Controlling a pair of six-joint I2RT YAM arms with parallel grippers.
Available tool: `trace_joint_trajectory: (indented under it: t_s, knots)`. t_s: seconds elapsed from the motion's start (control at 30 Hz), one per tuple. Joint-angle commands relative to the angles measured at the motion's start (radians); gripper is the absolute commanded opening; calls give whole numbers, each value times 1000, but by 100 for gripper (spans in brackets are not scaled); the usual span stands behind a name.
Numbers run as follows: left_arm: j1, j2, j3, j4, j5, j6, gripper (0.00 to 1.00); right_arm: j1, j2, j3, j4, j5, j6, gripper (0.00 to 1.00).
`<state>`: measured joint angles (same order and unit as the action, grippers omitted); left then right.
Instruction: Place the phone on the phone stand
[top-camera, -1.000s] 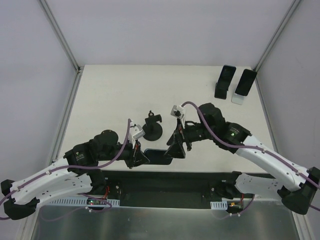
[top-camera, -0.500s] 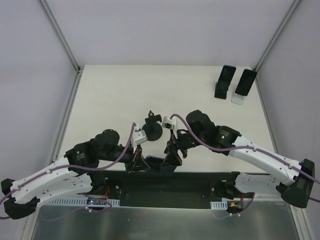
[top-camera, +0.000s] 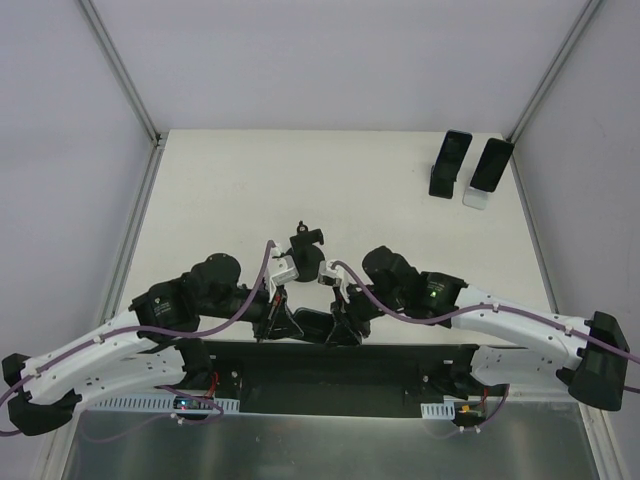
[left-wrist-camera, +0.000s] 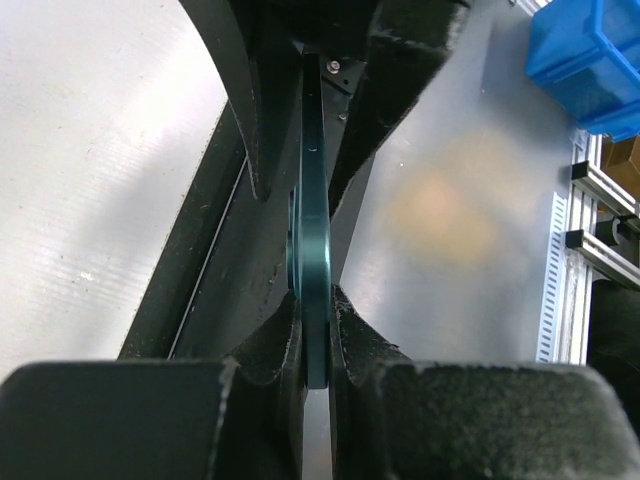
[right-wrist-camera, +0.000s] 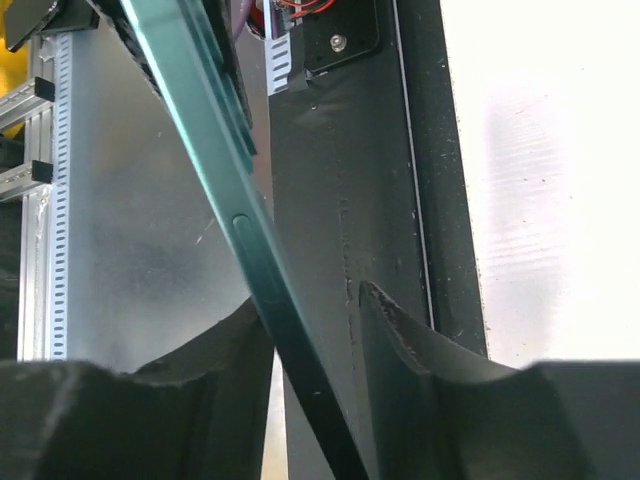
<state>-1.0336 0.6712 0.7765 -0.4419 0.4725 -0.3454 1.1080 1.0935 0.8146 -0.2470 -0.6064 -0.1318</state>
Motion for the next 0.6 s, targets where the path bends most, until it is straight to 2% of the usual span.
trace_joint_trajectory:
  t_s: [0.0,0.03,0.2,0.3,0.57]
  knots:
    - [0,-36,14,100,55,26,0,9,-34,-20,149,-62,34,38]
    - [0,-38,10,100,63,29,0,10,-29,-20,156,-84,37,32]
    - [0,-39,15,104,20,14,0,24,-4,-19,195,-87,50,21]
    - [0,-45,17,106,-44,0,0,24,23,-11,193,-49,50,3]
    - [0,-36,23,109,-107,9,0,32,23,-58,287,40,95,1]
